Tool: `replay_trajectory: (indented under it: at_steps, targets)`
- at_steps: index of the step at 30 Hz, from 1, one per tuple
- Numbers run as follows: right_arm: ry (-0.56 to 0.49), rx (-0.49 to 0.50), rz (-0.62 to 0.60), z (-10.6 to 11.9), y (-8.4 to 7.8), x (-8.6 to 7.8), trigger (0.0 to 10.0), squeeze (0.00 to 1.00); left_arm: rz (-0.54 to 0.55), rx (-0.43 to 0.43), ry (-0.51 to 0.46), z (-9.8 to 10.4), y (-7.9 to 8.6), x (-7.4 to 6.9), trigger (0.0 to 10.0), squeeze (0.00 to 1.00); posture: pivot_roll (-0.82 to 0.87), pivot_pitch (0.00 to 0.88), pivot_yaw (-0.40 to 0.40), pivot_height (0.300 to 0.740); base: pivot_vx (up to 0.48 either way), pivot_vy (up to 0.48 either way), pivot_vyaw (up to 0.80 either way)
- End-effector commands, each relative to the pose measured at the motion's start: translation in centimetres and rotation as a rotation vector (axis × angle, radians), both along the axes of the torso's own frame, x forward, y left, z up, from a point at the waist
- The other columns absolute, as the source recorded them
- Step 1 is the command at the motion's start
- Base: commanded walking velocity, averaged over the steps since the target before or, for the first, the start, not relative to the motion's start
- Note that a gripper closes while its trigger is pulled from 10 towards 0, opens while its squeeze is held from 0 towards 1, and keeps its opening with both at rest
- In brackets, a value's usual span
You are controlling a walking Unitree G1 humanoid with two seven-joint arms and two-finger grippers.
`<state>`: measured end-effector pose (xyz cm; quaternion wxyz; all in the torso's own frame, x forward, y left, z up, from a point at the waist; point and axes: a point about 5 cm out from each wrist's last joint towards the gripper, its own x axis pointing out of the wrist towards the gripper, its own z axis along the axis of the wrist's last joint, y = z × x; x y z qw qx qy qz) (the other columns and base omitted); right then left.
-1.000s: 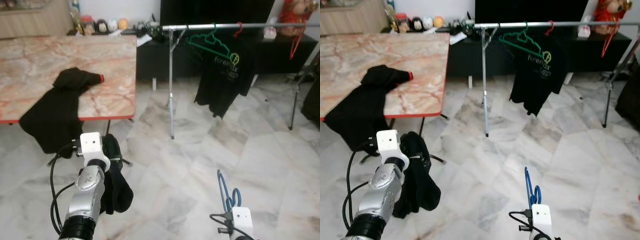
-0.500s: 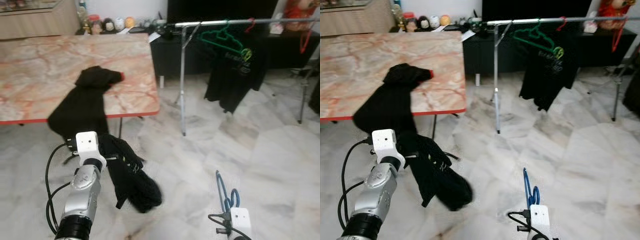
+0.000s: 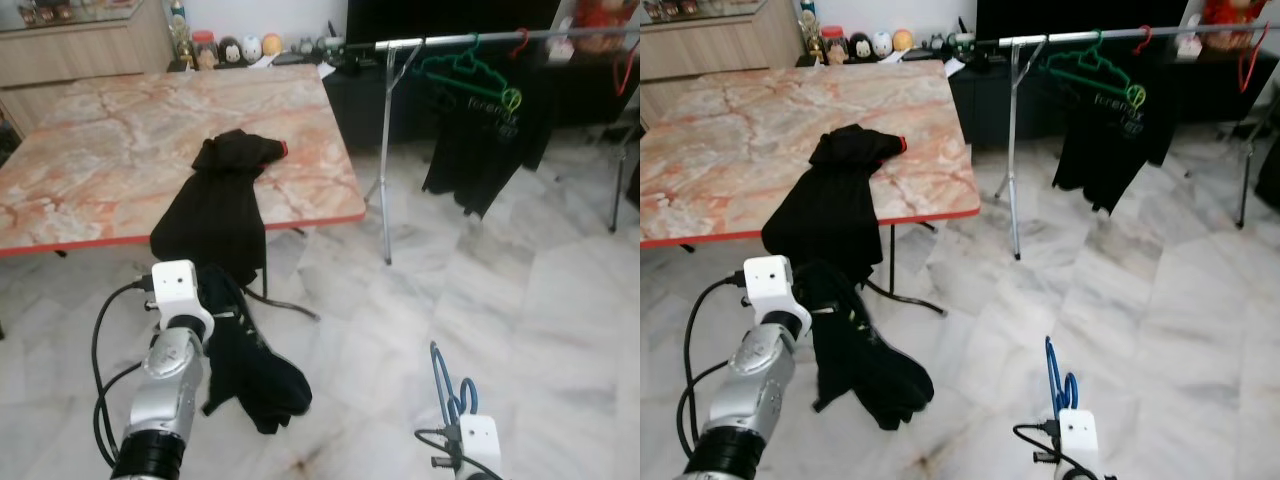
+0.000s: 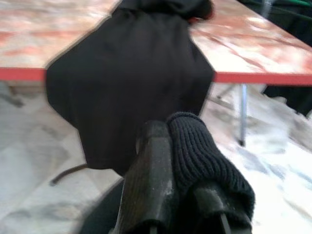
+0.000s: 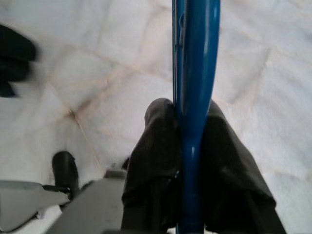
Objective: Hang hanger
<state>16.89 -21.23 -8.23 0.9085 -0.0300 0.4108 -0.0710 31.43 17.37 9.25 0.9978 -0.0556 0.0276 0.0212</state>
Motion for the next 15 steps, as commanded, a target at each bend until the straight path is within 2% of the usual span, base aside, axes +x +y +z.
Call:
replay_trajectory:
  at_steps: [1, 15]
  targets:
    - [0.003, -0.001, 0.000, 0.0, 0.0, 0.0, 10.0, 0.00, -0.008, 0.011, -0.065, 1.7, 0.1, 0.4, 10.0, 0.00, -0.12, 0.000, 0.020, 0.740, 0.000, 0.000, 0.00]
    - [0.016, 0.010, -0.002, -0.2, 0.2, -0.2, 10.0, 0.00, -0.073, -0.009, -0.166, 3.8, -0.9, 0.4, 10.0, 0.00, -0.12, 0.000, 0.025, 0.740, 0.000, 0.000, 0.00]
